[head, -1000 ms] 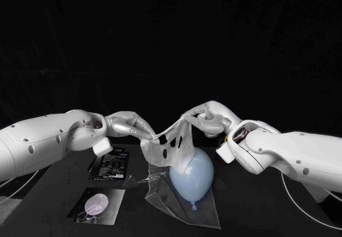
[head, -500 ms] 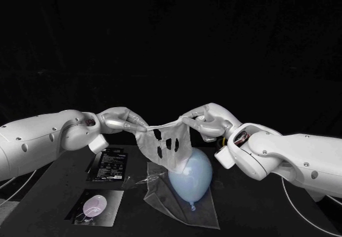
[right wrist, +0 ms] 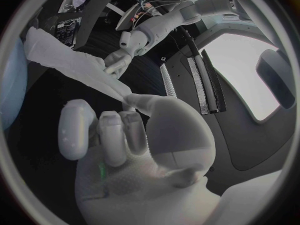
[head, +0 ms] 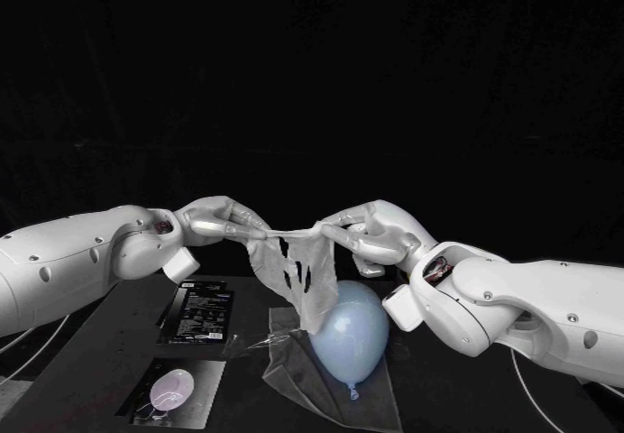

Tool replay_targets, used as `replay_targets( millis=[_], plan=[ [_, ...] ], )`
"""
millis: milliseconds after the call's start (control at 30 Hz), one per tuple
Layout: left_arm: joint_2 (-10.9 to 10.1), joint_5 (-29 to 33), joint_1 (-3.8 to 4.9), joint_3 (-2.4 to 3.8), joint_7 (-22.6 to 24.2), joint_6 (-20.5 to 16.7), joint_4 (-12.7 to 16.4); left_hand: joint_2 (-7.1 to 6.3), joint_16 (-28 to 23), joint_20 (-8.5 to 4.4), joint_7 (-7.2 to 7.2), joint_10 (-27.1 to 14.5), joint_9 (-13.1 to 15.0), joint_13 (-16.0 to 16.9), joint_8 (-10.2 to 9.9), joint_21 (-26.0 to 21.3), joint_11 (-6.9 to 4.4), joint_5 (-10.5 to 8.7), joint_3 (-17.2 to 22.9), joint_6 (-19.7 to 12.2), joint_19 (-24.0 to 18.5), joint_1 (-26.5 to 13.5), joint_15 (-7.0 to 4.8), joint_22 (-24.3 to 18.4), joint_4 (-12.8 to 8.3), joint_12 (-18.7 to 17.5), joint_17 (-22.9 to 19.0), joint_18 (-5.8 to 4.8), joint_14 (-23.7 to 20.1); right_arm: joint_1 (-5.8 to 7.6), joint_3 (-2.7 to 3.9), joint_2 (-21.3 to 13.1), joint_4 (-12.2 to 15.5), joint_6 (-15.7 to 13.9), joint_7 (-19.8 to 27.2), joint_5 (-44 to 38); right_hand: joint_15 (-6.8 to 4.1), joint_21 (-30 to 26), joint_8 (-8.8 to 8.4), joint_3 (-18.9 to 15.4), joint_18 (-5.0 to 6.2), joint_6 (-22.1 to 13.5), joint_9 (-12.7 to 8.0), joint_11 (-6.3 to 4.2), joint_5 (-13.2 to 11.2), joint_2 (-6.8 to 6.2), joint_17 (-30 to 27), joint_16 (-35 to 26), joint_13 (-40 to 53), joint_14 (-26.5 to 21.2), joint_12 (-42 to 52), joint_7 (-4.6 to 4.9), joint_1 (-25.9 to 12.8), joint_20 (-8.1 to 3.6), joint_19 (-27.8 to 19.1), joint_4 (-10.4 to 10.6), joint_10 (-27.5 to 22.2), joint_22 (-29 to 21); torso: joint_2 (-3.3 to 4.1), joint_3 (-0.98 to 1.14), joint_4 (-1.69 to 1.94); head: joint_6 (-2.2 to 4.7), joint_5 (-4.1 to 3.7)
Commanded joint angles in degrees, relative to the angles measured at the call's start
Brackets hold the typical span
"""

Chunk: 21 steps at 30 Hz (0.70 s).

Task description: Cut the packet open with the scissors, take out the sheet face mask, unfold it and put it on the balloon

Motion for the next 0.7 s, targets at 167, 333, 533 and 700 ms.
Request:
replay_targets(
  millis=[167,333,533,700],
  plan=[
    [0.75,-2.05,0.16,0.13,2.62,-2.65,-1.27,-0.05,-0.06,-0.1,0.09,0.43,7.37,-0.11,0.43,-0.37,-0.14,-0.09,-0.21,-0.15,0.4,0.55,0.01,-0.08,-0.12,-0.33,-0.12,0.73,-0.04,-0.16,-0.22,0.65,1.14,-3.83,0.79,4.36,-0.18,-1.22,0.33,-0.46,1.06,0.17,0.13,-0.28,-0.23,0.13,15.1,0.2,14.2,5.96,-0.65,0.04,0.46,-0.01,-0.63,0.22,5.48,10.26,0.05,-0.05,-0.02,-0.62,-0.14],
    [2.09,-6.4,0.14,0.12,4.93,-4.74,-3.25,-0.16,-0.09,-0.13,0.04,0.51,7.47,-0.25,0.49,-0.39,-0.21,-0.08,-0.24,-0.14,0.41,0.75,-0.03,-0.08,-0.21,-0.4,-0.26,0.72,-0.08,-1.69,-0.77,2.12,1.41,-5.02,1.09,5.62,-0.18,-1.25,0.33,-0.46,1.07,0.17,0.13,-0.28,-0.21,0.13,15.1,0.2,14.17,5.96,-0.72,0.04,0.47,-0.01,-0.65,0.23,5.46,10.25,0.02,-0.06,-0.07,-1.06,0.1],
    [3.74,-9.87,0.1,0.04,7.55,-8.86,-4.36,-0.24,-0.1,-0.15,0.04,0.54,7.52,-0.34,0.51,-0.38,-0.23,-0.08,-0.26,-0.16,0.41,0.87,-0.05,-0.07,-0.27,-0.45,-0.35,0.72,-0.1,-4.26,-1.04,2.81,2.36,-6.26,1.48,3.89,-0.18,-1.4,0.34,-0.48,1.1,0.18,0.14,-0.28,-0.19,0.12,15.1,0.2,14.17,5.96,-0.73,0.04,0.47,-0.01,-0.72,0.25,5.46,10.21,0.05,-0.11,0.01,-1.64,0.01],
    [5.12,-11.65,0.09,0.02,9.68,-13.86,-5.07,-0.3,-0.08,-0.2,0.05,0.58,7.56,-0.44,0.51,-0.33,-0.26,-0.08,-0.26,-0.19,0.44,1.05,-0.08,-0.03,-0.34,-0.51,-0.44,0.73,-0.07,-6.7,-1.25,2.65,3.19,-6.94,1.79,1.43,-0.18,-1.42,0.35,-0.49,1.11,0.19,0.14,-0.28,-0.17,0.11,15.1,0.2,14.13,5.96,-0.8,0.04,0.47,-0.01,-0.73,0.26,5.43,10.2,0.07,-0.04,-0.15,-2.73,-0.08]
  ],
)
